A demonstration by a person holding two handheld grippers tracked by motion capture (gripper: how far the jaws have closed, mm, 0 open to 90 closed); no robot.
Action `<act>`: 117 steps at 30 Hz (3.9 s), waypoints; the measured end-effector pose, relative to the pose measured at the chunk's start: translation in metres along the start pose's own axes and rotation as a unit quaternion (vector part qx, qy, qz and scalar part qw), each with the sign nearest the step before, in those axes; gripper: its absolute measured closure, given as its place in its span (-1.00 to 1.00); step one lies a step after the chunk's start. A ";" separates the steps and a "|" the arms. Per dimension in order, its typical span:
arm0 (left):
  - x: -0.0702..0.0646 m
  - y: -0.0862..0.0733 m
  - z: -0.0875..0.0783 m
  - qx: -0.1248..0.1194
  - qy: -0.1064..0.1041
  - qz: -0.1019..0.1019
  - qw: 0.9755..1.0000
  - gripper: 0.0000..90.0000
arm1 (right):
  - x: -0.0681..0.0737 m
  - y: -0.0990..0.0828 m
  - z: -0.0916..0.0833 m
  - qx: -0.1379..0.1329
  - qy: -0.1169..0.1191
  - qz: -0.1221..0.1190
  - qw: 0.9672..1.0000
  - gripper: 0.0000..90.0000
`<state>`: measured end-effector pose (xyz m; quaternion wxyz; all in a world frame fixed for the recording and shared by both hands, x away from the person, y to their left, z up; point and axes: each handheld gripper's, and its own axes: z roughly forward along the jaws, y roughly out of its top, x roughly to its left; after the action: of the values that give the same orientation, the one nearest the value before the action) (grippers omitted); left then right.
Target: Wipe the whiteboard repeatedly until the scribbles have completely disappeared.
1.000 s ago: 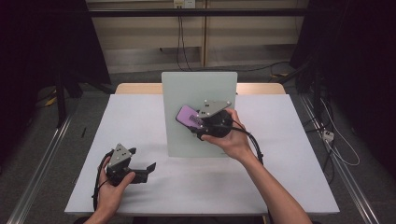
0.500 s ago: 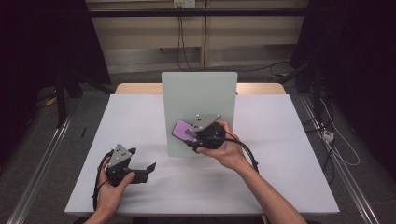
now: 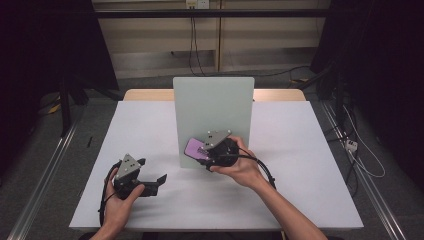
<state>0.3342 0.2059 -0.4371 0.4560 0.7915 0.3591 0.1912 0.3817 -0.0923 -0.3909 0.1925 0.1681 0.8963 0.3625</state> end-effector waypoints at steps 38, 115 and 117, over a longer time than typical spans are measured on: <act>-0.002 0.000 0.001 0.000 0.000 -0.003 1.000 -0.88 | -0.039 0.002 -0.065 -0.060 -0.101 0.023 0.993 -0.07; 0.000 -0.001 0.002 0.003 -0.001 -0.001 1.000 -0.88 | 0.004 0.028 0.013 -0.020 -0.022 -0.005 1.000 -0.07; 0.000 -0.001 0.002 0.004 -0.001 -0.001 1.000 -0.88 | 0.008 0.027 0.017 -0.014 -0.016 -0.007 1.000 -0.07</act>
<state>0.3355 0.2052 -0.4396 0.4538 0.7930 0.3601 0.1885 0.3875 -0.0604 -0.3850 0.2111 0.1650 0.8890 0.3714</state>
